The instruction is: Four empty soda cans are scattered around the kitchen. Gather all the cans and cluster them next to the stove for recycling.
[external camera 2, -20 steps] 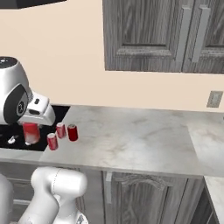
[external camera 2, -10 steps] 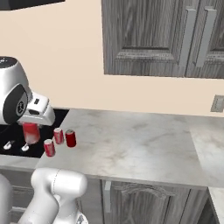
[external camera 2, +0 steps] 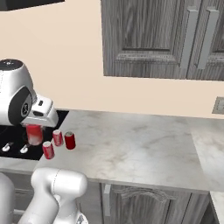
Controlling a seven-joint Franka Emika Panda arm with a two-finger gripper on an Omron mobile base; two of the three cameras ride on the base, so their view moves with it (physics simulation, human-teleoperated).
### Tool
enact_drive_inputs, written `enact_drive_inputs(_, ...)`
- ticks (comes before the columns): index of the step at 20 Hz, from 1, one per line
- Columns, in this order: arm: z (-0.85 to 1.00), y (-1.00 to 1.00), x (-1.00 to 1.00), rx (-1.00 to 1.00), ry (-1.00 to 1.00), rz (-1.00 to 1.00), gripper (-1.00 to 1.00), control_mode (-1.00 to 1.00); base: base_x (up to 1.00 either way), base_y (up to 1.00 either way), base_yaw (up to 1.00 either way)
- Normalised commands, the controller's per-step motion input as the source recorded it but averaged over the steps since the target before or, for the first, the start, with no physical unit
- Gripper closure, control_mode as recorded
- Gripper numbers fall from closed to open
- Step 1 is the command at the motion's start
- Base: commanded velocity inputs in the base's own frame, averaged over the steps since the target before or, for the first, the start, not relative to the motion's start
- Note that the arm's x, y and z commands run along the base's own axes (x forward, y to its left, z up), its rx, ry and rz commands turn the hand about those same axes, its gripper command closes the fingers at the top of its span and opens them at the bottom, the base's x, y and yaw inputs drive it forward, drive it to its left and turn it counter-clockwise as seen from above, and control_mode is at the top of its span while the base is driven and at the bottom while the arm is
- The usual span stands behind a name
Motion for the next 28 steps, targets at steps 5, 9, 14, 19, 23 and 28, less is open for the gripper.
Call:
enact_drive_inputs(5, -0.42, -0.19, 0.19, 0.00, -0.01, 0.02, 1.00, -1.00, 0.00, 0.00, 0.00)
enact_drive_inputs(9, -0.11, 0.00, 0.09, 0.00, -0.08, 0.01, 1.00, -1.00, 0.00, 0.00, 0.00)
enact_drive_inputs(14, -0.28, 0.00, 0.01, -0.03, -0.12, 0.01, 1.00, -1.00, 0.00, 0.00, 0.00)
enact_drive_inputs(19, -0.32, 0.00, 0.07, -0.01, -0.06, 0.01, 1.00, -1.00, 0.00, 0.00, 0.00)
enact_drive_inputs(23, -0.03, 0.00, 0.25, 0.00, 0.00, 0.01, 1.00, -1.00, 0.00, 0.00, 0.00)
enact_drive_inputs(28, -0.09, 0.01, 0.27, -0.02, 0.00, 0.00, 1.00, -1.00, 0.00, 0.00, 0.00)
